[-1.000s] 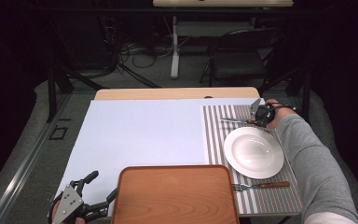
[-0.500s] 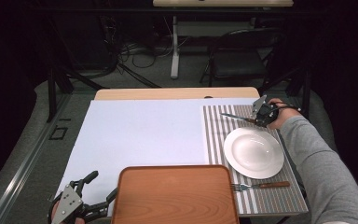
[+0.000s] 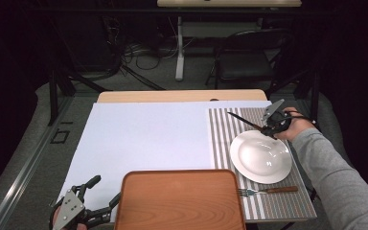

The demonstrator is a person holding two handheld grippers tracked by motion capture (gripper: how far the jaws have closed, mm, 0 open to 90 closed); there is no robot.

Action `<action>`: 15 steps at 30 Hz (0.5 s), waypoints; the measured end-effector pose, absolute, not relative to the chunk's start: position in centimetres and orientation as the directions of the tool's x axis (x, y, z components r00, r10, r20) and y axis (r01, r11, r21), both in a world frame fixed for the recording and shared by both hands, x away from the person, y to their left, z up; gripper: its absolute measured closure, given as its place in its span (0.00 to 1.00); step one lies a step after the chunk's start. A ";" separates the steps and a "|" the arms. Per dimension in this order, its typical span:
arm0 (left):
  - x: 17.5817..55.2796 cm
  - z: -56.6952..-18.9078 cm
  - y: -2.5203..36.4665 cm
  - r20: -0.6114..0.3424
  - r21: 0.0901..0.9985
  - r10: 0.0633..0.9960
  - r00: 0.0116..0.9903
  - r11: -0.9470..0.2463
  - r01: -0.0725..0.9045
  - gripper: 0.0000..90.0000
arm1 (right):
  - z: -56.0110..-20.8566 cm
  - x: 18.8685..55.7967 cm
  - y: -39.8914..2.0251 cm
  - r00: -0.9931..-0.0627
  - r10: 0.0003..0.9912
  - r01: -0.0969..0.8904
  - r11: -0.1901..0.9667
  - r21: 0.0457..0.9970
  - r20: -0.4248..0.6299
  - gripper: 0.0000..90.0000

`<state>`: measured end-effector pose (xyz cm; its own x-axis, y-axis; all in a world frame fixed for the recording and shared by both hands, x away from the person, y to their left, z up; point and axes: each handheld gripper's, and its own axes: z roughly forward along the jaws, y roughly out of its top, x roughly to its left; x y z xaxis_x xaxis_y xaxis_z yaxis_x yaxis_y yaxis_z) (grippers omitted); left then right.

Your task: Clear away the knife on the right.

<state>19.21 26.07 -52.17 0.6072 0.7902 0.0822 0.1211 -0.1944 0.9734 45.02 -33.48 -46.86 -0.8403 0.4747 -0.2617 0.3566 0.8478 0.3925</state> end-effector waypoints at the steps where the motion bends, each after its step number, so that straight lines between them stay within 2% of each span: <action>1: 19.2 -52.2 26.1 0.081 0.973 0.791 0.607 -0.194 0.122 0.17 | -46.8 44.7 -33.5 -0.835 0.489 0.372 0.839 0.397 -0.252 0.85; 10: 19.2 -52.2 26.0 0.081 0.974 0.790 0.608 -0.192 0.119 0.17 | -46.4 42.0 -33.6 -0.809 0.552 0.406 0.773 0.487 -0.201 0.85; 15: 19.2 -52.2 26.0 0.079 0.975 0.788 0.610 -0.188 0.117 0.17 | -46.4 39.9 -34.6 -0.763 0.632 0.463 0.682 0.566 -0.138 0.85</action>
<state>19.20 26.04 -52.16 0.6102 0.7883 0.0788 0.1173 -0.1883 0.9751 39.87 -34.63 -46.38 -0.7626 0.6319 -0.1380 0.4626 0.6820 0.5664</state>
